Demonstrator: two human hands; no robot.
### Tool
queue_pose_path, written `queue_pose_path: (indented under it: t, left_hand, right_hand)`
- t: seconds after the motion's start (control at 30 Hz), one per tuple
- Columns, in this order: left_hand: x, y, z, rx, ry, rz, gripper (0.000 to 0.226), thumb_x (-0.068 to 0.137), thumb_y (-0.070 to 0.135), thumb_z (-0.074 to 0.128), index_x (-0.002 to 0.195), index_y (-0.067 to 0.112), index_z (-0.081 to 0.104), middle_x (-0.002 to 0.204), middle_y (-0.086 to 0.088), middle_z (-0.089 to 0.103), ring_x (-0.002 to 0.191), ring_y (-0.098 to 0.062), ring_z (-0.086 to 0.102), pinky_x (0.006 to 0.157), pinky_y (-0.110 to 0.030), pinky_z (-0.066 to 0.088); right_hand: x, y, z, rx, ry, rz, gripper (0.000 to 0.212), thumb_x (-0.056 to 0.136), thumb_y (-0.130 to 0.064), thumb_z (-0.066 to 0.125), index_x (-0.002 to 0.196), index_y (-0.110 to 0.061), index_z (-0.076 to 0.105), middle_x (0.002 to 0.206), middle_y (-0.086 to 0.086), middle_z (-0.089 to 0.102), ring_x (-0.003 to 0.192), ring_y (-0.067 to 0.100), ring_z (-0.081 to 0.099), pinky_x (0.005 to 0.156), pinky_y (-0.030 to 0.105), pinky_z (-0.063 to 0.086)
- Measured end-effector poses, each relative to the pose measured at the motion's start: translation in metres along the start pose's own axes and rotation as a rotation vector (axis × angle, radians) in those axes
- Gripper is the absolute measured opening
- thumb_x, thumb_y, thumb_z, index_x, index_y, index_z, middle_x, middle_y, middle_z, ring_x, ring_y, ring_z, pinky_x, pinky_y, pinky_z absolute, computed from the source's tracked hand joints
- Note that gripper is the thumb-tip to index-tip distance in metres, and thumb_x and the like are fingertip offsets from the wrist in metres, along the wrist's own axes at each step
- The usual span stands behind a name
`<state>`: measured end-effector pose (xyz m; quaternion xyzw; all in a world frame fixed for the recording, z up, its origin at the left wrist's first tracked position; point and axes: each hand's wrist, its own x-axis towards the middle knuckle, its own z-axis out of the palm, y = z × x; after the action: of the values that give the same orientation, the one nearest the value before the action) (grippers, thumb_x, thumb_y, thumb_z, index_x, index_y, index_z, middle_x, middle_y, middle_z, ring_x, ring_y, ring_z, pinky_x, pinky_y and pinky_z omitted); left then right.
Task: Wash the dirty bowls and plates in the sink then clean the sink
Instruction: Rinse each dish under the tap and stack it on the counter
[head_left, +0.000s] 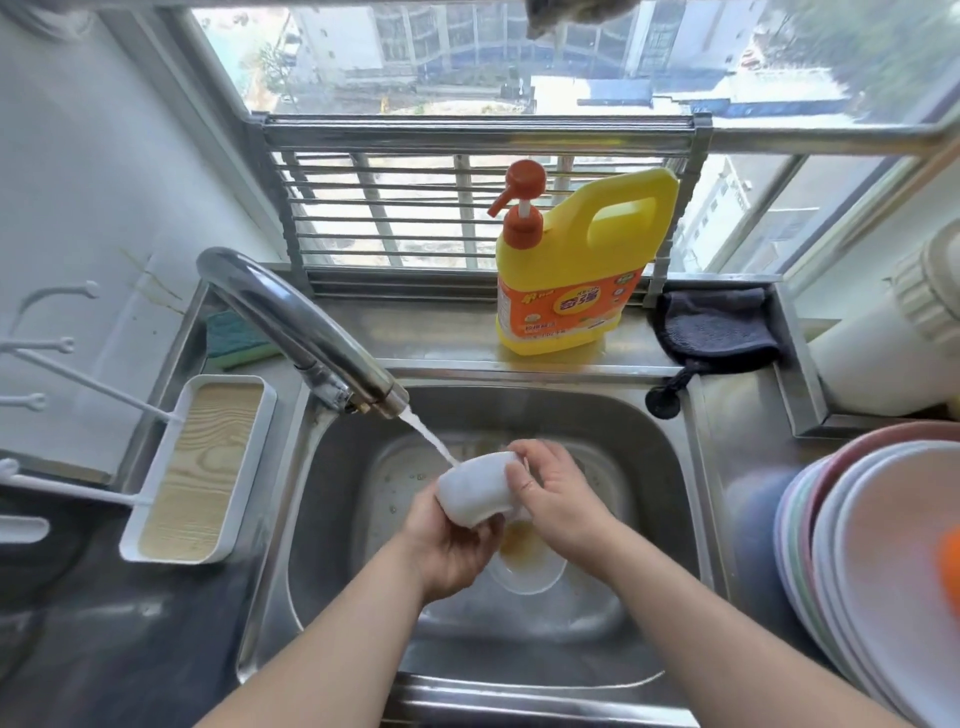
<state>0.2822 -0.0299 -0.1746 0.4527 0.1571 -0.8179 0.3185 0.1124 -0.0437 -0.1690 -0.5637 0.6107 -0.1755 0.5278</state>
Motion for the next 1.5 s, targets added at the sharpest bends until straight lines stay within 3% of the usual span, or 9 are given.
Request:
queue_pose_path:
  t: [0.13, 0.3, 0.43, 0.6, 0.73, 0.87, 1.0, 1.27, 1.5]
  left_hand:
    - [0.001, -0.005, -0.019, 0.076, -0.019, -0.080, 0.062, 0.097, 0.057, 0.061, 0.127, 0.003, 0.073, 0.127, -0.025, 0.068, 0.110, -0.046, 0.068, 0.095, -0.059, 0.058]
    - [-0.006, 0.008, -0.041, -0.078, 0.139, 0.167, 0.063, 0.101, 0.063, 0.050, 0.133, 0.012, 0.069, 0.124, -0.022, 0.073, 0.105, -0.042, 0.071, 0.108, -0.052, 0.050]
    - [-0.016, 0.022, -0.038, -0.144, 0.189, 0.330, 0.046, 0.108, 0.046, 0.048, 0.131, 0.011, 0.068, 0.124, -0.019, 0.074, 0.100, -0.034, 0.073, 0.086, -0.043, 0.060]
    - [-0.014, 0.020, -0.008, -0.113, 0.178, 0.326, 0.030, 0.108, 0.018, 0.050, 0.122, -0.003, 0.067, 0.100, -0.016, 0.078, 0.085, -0.026, 0.078, 0.071, -0.037, 0.067]
    - [-0.009, 0.004, 0.019, -0.056, 0.207, 0.267, 0.029, 0.111, 0.017, 0.048, 0.117, -0.005, 0.065, 0.099, -0.019, 0.078, 0.079, -0.030, 0.079, 0.062, -0.041, 0.066]
    - [-0.005, -0.012, 0.030, 0.150, 0.302, 0.247, 0.038, 0.112, 0.033, 0.047, 0.123, 0.002, 0.067, 0.104, -0.017, 0.079, 0.094, -0.032, 0.076, 0.061, -0.041, 0.064]
    - [-0.004, -0.013, 0.023, 0.257, 0.358, 0.267, 0.047, 0.110, 0.049, 0.046, 0.125, 0.011, 0.069, 0.105, -0.011, 0.081, 0.104, -0.030, 0.075, 0.085, -0.044, 0.063]
    - [-0.014, 0.014, -0.014, 0.289, 0.431, 0.362, 0.043, 0.109, 0.050, 0.049, 0.128, 0.017, 0.069, 0.107, -0.008, 0.080, 0.102, -0.027, 0.074, 0.081, -0.037, 0.058]
    - [-0.012, 0.019, -0.038, 0.117, 0.394, 0.191, 0.043, 0.104, 0.044, 0.059, 0.125, 0.009, 0.070, 0.113, -0.020, 0.077, 0.108, -0.039, 0.073, 0.088, -0.052, 0.060]
  right_hand:
    - [0.008, -0.027, 0.013, 0.067, 0.007, 0.099, 0.033, 0.098, -0.048, 0.062, 0.081, -0.020, 0.060, 0.076, -0.007, 0.061, 0.073, 0.013, 0.054, 0.067, 0.035, 0.045]
    - [0.020, -0.051, 0.053, 0.407, -0.065, 0.313, 0.033, 0.105, -0.042, 0.055, 0.085, -0.016, 0.063, 0.081, 0.004, 0.061, 0.076, 0.023, 0.057, 0.070, 0.038, 0.051]
    - [0.022, -0.052, 0.053, 0.808, -0.048, 0.574, 0.027, 0.108, -0.036, 0.053, 0.118, -0.014, 0.066, 0.108, 0.013, 0.075, 0.090, 0.033, 0.074, 0.066, 0.045, 0.062]
    - [0.018, -0.034, 0.027, 1.199, 0.159, 0.742, 0.029, 0.110, -0.030, 0.050, 0.120, -0.006, 0.062, 0.102, 0.017, 0.076, 0.088, 0.036, 0.074, 0.071, 0.055, 0.060]
    - [0.006, -0.008, 0.015, 1.321, 0.232, 0.824, 0.034, 0.112, -0.031, 0.047, 0.127, -0.003, 0.060, 0.103, 0.020, 0.078, 0.079, 0.037, 0.078, 0.057, 0.048, 0.064]
    - [-0.011, 0.006, 0.016, 1.275, 0.268, 0.871, 0.036, 0.113, -0.034, 0.043, 0.124, -0.006, 0.063, 0.100, 0.018, 0.078, 0.097, 0.037, 0.073, 0.090, 0.053, 0.060]
    - [-0.014, 0.005, 0.026, 1.240, 0.244, 0.827, 0.040, 0.110, -0.043, 0.047, 0.120, -0.012, 0.069, 0.099, 0.013, 0.080, 0.107, 0.034, 0.072, 0.101, 0.052, 0.056]
    - [0.012, -0.026, 0.060, 0.992, 0.131, 0.686, 0.032, 0.097, -0.049, 0.067, 0.118, -0.025, 0.070, 0.103, 0.005, 0.080, 0.096, 0.027, 0.076, 0.068, 0.036, 0.060]
    - [0.007, -0.034, 0.073, 0.666, 0.057, 0.485, 0.040, 0.092, -0.050, 0.073, 0.097, -0.011, 0.073, 0.095, 0.015, 0.078, 0.097, 0.039, 0.073, 0.085, 0.051, 0.059]
